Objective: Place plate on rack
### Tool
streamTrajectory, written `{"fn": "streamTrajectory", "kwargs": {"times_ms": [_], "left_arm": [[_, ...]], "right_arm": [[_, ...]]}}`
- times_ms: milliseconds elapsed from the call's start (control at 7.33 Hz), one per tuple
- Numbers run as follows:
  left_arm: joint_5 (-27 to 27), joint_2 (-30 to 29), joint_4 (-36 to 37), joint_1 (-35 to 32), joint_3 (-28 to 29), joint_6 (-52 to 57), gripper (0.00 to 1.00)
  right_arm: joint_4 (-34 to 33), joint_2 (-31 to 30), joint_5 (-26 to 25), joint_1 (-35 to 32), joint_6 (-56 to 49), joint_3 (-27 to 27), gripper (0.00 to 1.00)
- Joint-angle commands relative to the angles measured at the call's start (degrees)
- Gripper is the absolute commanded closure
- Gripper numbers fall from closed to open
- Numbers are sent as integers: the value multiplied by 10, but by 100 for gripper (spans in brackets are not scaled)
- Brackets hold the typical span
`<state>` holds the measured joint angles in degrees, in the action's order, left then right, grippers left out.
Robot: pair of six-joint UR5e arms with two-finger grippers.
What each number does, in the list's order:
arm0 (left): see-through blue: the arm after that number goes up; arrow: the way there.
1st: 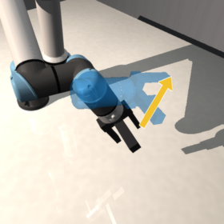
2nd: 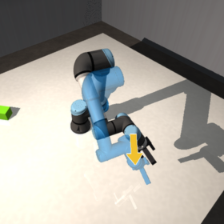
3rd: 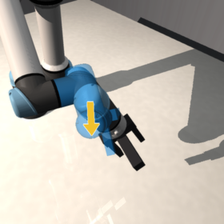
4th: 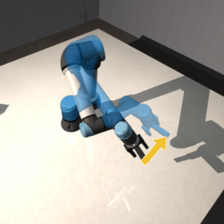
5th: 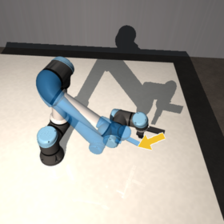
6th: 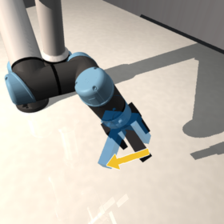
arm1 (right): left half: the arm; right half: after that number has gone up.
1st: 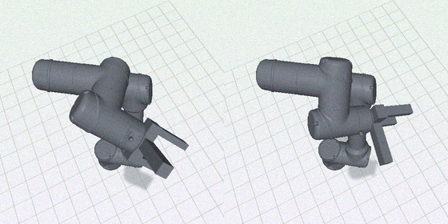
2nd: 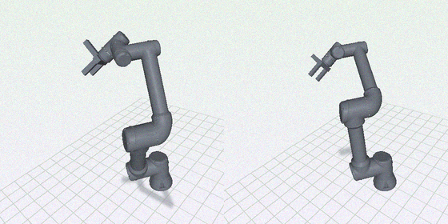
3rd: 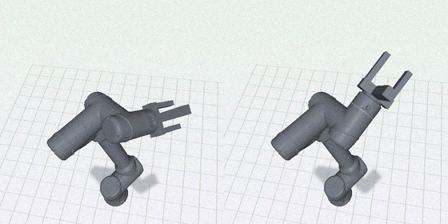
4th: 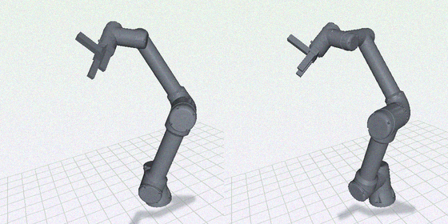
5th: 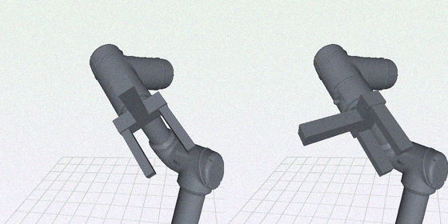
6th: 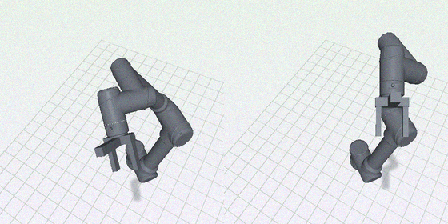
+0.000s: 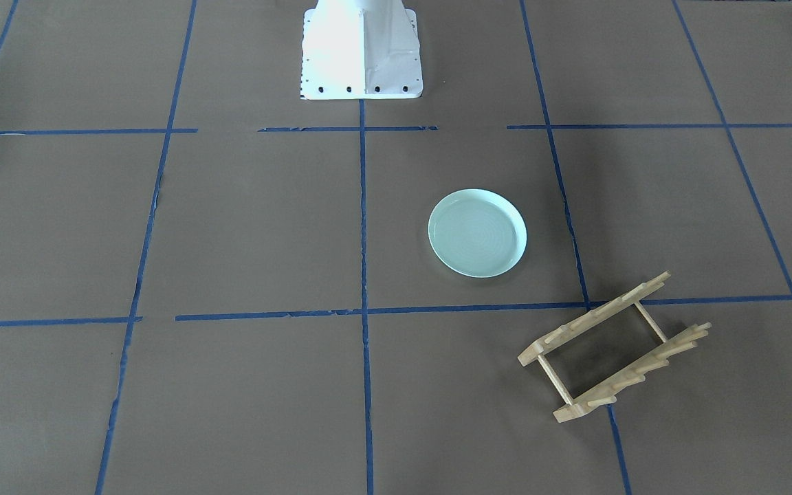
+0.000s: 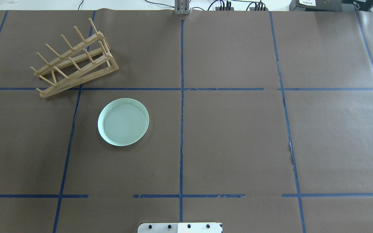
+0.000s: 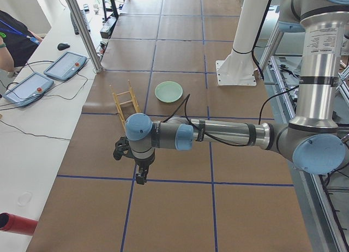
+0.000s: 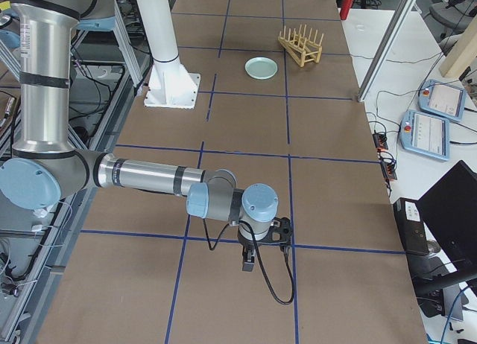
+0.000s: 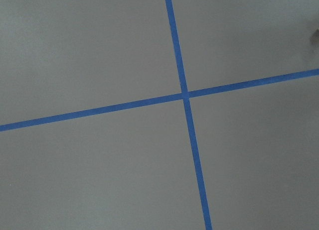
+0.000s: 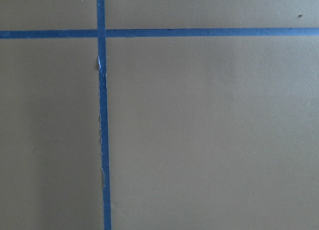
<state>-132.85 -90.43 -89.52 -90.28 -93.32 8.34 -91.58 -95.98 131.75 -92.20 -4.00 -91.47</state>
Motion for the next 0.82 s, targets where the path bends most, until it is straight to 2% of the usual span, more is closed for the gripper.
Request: {"fn": "streamTrajectory", "kwargs": {"times_ms": [0, 136, 273, 409, 682], "left_arm": [[0, -1, 0, 1, 0, -2, 0], [-3, -11, 0, 2, -5, -19, 0], [0, -40, 0, 6, -9, -95, 0], [0, -49, 1, 35, -33, -135, 0], [1, -53, 0, 111, -146, -277, 0]], "right_arm": [[0, 0, 0, 0, 0, 1, 0], [0, 0, 0, 0, 0, 1, 0], [0, 0, 0, 0, 0, 0, 0], [0, 0, 0, 0, 0, 0, 0], [-1, 0, 0, 0, 0, 1, 0]]}}
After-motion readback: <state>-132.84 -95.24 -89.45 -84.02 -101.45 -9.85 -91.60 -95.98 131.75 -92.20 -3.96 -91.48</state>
